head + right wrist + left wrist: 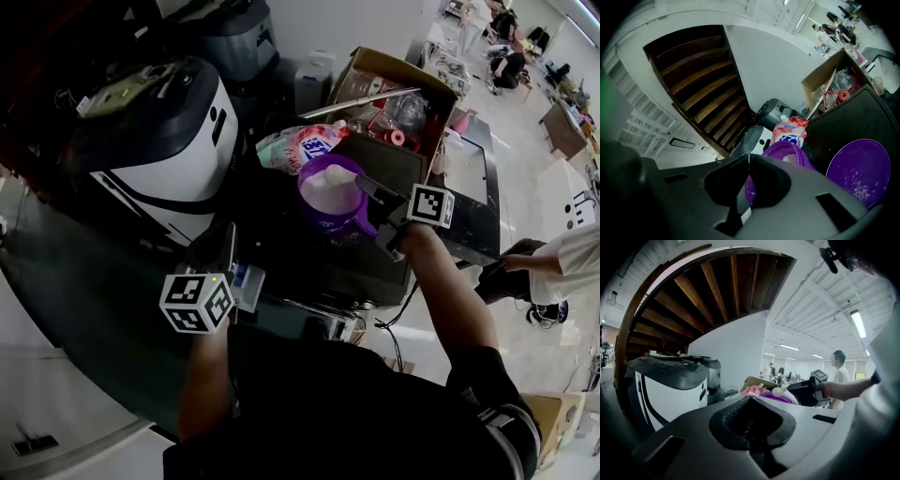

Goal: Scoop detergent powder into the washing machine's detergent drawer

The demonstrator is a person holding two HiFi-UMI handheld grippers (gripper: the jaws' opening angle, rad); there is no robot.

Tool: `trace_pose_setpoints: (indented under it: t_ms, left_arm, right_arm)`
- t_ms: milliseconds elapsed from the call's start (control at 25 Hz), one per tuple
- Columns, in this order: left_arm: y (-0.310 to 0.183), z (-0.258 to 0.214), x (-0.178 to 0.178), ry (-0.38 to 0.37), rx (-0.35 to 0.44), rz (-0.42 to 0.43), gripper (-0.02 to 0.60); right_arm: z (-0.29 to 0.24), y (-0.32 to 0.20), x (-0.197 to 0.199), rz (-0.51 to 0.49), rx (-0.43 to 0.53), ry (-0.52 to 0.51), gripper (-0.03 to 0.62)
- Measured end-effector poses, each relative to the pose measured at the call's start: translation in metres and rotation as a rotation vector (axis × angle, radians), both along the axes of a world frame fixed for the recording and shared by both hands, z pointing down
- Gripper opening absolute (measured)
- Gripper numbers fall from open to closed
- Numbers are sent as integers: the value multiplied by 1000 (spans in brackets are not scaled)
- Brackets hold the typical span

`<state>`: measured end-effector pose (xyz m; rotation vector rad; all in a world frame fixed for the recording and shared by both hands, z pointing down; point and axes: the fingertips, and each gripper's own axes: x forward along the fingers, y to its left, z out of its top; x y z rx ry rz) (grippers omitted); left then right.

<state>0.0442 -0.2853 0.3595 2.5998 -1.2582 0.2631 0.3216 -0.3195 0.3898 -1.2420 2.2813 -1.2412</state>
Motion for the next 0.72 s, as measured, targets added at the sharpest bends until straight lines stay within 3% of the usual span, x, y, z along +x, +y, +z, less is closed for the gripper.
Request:
trace_pose_setpoints:
  t_ms: [320, 720]
  left_arm:
    - [2, 0, -50, -2, 20, 41, 8]
    - [12, -2, -114, 17, 33, 65, 8]
  right_arm:
    - [-21, 15, -35, 85, 22, 26, 18]
    - [-38, 42, -124, 43, 79, -14, 19]
